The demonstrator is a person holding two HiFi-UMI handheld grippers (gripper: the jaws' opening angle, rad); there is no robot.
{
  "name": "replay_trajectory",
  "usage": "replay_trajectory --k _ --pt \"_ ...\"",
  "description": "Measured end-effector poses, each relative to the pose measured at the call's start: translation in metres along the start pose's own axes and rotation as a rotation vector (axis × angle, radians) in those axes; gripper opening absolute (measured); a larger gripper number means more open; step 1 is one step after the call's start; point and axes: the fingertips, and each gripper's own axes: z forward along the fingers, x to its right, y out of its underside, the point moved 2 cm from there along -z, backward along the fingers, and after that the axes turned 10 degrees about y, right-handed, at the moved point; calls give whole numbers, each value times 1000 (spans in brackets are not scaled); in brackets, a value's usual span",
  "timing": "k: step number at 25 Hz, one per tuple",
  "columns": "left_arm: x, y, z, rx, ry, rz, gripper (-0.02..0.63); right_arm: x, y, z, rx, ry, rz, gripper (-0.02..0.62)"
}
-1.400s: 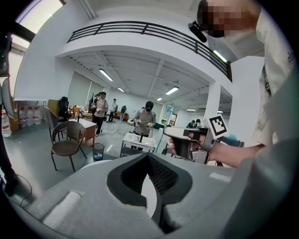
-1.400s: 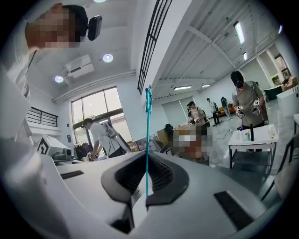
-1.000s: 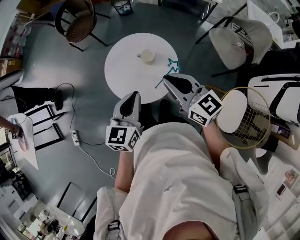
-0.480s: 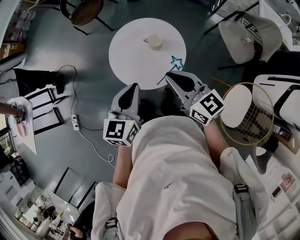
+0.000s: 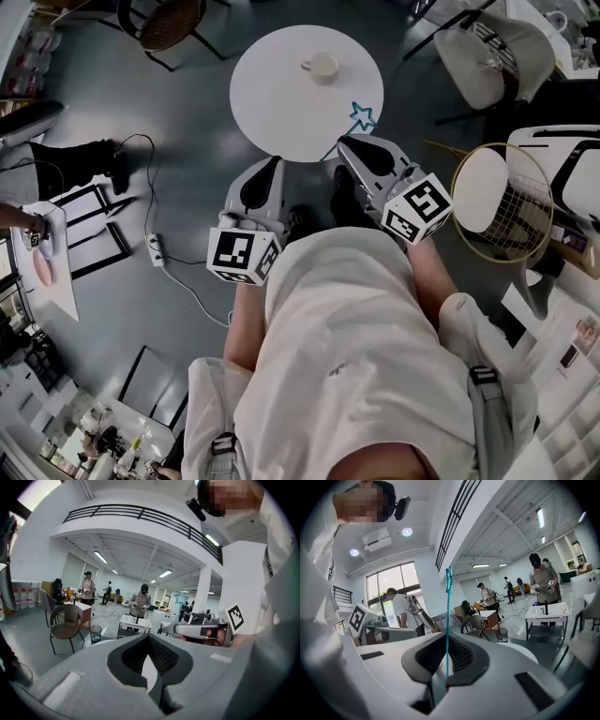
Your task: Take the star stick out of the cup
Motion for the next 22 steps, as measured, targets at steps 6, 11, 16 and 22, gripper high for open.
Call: replay_trajectory --k 6,11,16,22 --pt "-10 12 -42 -4 52 -9 8 -42 11 -8 2 78 0 20" --pt "-14 32 -69 -32 115 -22 8 -76 24 -17 18 134 6 20" --pt "0 50 -79 -76 212 -19 8 -92 40 -42 35 225 30 20" --pt "10 50 -86 -65 270 11 8 -99 48 -72 44 305 70 20"
